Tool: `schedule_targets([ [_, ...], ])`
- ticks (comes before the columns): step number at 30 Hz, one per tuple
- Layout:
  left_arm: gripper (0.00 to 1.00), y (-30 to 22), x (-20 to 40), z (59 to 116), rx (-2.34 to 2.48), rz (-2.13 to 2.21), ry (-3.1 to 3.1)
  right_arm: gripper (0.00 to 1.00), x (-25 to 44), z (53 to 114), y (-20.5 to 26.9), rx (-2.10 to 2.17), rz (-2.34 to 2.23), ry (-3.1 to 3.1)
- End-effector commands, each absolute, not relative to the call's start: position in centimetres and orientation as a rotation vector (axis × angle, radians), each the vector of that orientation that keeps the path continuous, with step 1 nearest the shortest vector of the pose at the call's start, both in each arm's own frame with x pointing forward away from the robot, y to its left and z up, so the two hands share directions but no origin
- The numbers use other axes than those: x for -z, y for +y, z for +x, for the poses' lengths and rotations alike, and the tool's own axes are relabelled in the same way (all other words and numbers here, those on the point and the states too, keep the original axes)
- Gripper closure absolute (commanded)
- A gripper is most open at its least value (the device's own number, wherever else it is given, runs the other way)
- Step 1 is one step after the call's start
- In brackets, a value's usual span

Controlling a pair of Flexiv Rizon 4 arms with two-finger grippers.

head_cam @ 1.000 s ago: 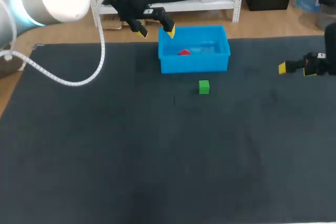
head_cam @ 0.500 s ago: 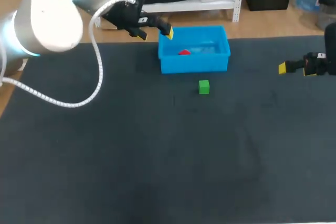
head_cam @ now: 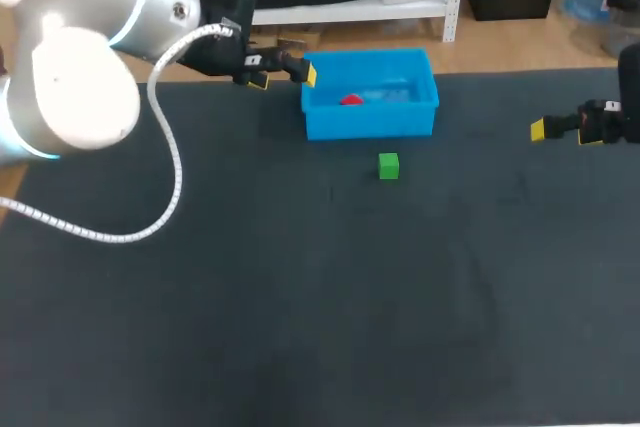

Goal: Use the left arm to pick the red cube and place it into the blue plastic box first, then use the right arm to grasp the green cube and put it into the same blue plastic box after the first action is fully finished.

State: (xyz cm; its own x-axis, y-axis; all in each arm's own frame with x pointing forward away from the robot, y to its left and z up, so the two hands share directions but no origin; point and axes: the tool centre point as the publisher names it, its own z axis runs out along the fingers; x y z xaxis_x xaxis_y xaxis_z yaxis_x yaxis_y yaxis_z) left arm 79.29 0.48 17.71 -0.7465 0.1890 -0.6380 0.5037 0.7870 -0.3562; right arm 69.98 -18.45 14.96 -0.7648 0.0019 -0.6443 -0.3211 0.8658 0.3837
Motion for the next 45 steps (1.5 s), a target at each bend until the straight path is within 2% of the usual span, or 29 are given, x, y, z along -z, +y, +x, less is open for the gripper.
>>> schedule_targets([
  [1,0.0,1.2,-17.6,78.4,0.717,0.481,2.306,0.0,-15.0,70.0,-18.5,-0.635,-0.23,2.372],
  [31,0.0,1.6,-17.5,77.6,0.71,0.507,2.331,0.0,-15.0,70.0,-18.5,-0.635,-0.23,2.372],
  [45,0.0,1.6,-17.5,77.6,0.71,0.507,2.331,0.0,-15.0,69.5,-14.6,-0.613,-0.275,2.368],
])
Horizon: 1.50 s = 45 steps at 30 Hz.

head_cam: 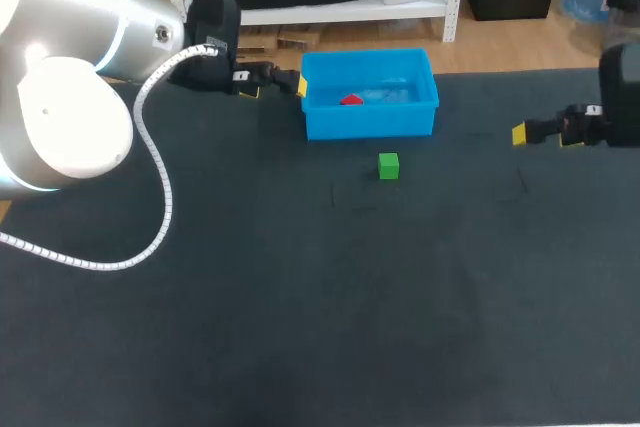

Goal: Use the left arm to pick the red cube and place it into the blue plastic box first, then use the right arm to grasp the green cube and put it into the same blue plastic box after the first action is fully finished.

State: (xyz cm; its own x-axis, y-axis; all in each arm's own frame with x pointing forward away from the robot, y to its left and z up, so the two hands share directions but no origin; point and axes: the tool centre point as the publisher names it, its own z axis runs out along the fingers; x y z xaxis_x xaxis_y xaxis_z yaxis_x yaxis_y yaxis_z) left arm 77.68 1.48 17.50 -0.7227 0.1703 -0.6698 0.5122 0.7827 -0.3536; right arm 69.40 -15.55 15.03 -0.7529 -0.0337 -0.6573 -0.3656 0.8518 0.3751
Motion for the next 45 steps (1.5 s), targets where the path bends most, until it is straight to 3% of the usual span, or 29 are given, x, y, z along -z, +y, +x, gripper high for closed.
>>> schedule_targets([
  [1,0.0,1.6,-17.5,77.6,0.71,0.507,2.331,0.0,-14.9,69.5,-14.4,-0.606,-0.282,2.373],
  [45,0.0,1.6,-17.5,77.6,0.71,0.507,2.331,0.0,-15.2,73.1,-7.6,-0.214,-0.423,2.652],
])
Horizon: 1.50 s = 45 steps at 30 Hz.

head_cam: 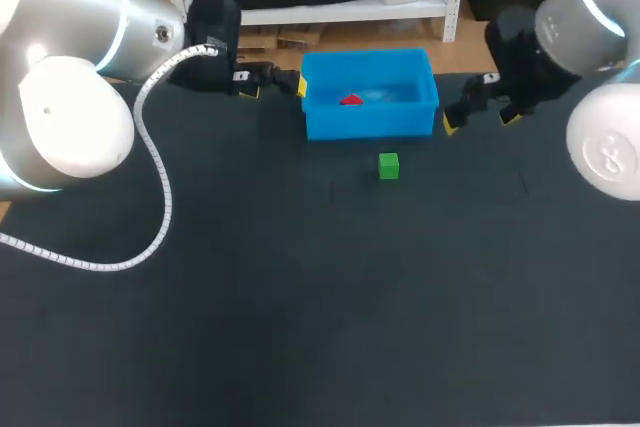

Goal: Use the left arm to pick the red cube and place it into the blue plastic box first, then use the right arm to grasp the green cube and put it into the same blue plastic box after the first action is fully finished.

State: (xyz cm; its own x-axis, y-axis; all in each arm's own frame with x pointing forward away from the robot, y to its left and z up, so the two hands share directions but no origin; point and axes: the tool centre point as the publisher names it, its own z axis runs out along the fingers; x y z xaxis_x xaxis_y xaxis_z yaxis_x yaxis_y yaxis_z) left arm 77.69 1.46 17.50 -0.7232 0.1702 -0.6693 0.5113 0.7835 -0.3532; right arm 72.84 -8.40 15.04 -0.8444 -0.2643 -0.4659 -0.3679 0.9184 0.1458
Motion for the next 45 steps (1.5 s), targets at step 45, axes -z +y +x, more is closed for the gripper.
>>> schedule_targets([
  [45,0.0,1.6,-17.5,77.6,0.71,0.507,2.331,0.0,-13.6,74.8,-3.9,-0.102,-0.219,2.89],
])
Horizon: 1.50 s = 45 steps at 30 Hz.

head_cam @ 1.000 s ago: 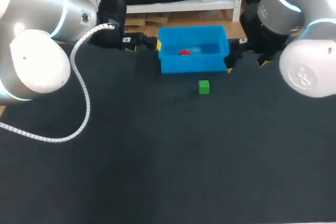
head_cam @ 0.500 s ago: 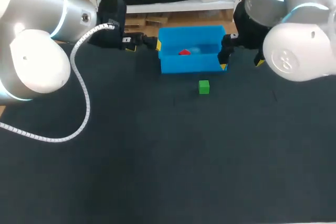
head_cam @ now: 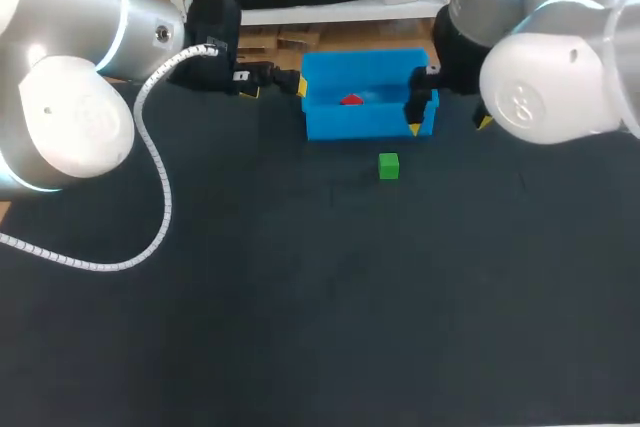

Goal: Use the left arm to pick the red cube and place it into the blue plastic box first, then use the right arm to grasp the green cube and put it into the same blue plastic box after the first action is fully finished.

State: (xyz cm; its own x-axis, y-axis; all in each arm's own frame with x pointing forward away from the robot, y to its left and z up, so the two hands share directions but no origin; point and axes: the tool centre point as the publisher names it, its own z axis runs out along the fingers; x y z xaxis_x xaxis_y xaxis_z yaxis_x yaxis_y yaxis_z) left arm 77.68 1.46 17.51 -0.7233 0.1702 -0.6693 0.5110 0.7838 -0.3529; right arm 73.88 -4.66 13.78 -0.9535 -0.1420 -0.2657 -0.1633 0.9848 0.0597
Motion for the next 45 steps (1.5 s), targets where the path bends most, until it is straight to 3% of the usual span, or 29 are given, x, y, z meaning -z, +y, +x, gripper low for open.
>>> schedule_targets([
  [1,0.0,1.6,-17.5,77.6,0.71,0.507,2.331,0.0,-13.5,74.9,-3.7,-0.099,-0.218,2.895],
  [45,0.0,1.6,-17.5,77.6,0.71,0.507,2.331,0.0,-12.8,76.6,0.7,-0.091,-0.169,2.919],
])
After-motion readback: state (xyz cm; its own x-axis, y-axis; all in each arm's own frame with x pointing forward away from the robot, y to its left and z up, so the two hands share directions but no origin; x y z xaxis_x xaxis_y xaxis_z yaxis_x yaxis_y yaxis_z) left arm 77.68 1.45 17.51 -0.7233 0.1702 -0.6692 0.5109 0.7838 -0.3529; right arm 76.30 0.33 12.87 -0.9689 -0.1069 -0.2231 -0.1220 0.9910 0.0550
